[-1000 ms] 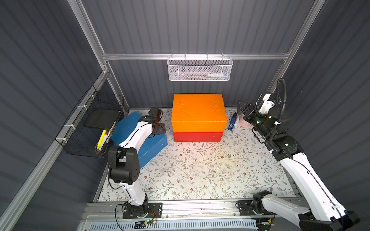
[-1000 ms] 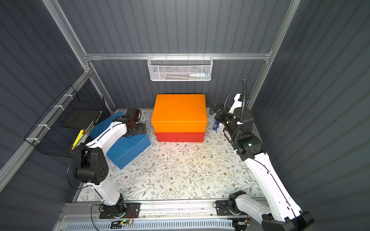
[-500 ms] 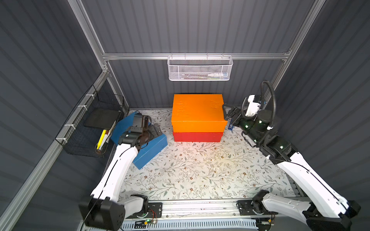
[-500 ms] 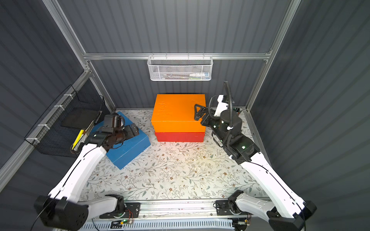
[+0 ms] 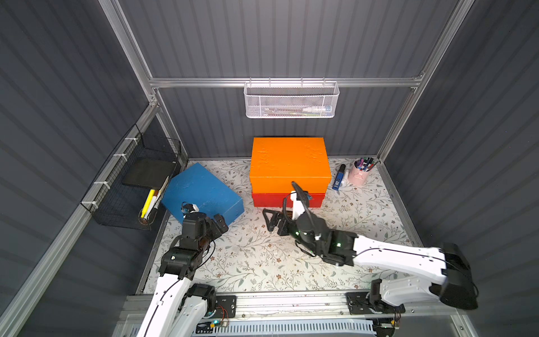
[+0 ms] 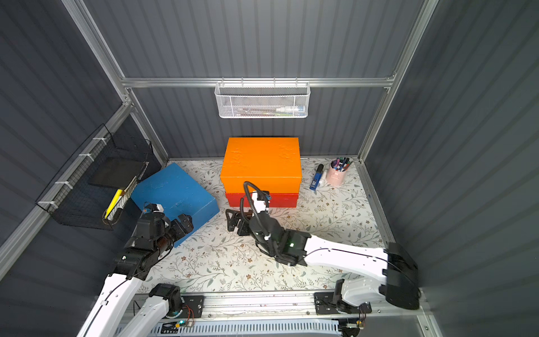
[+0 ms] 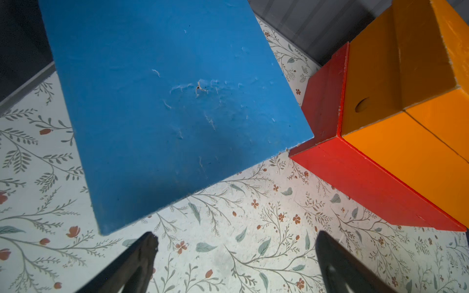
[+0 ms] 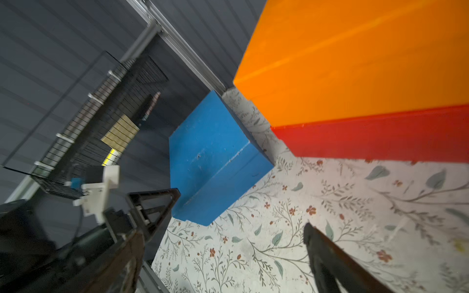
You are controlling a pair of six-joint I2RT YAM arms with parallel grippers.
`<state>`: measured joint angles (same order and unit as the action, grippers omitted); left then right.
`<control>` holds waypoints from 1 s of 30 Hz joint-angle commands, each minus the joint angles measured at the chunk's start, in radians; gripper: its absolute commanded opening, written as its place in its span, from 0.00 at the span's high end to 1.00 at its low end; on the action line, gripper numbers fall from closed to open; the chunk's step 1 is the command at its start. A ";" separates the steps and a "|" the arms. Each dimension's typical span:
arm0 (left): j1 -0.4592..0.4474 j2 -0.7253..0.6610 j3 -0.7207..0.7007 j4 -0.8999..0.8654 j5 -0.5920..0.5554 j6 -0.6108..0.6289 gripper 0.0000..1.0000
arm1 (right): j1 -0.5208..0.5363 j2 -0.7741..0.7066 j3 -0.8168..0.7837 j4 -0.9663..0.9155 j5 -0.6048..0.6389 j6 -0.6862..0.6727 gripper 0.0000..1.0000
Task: Stack the shoeboxes
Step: Move the shoebox to the center of the board.
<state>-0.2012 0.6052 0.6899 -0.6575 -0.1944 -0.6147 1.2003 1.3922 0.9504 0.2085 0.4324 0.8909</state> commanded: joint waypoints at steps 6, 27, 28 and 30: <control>0.003 -0.122 -0.028 0.074 -0.015 -0.004 0.01 | 0.015 0.307 0.051 0.384 -0.091 0.120 0.01; 0.001 -0.245 -0.025 0.044 -0.032 -0.010 0.01 | -0.094 0.833 0.442 0.550 -0.328 0.364 0.01; 0.001 -0.244 -0.025 0.046 -0.030 -0.010 0.01 | -0.096 0.844 0.448 0.557 -0.329 0.369 0.01; 0.001 -0.244 -0.025 0.048 -0.025 -0.009 0.01 | -0.097 0.858 0.465 0.558 -0.323 0.372 0.01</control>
<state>-0.2016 0.3717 0.6754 -0.6197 -0.2276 -0.6147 1.1114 2.2333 1.3788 0.7197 0.1196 1.2224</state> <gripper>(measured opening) 0.992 0.990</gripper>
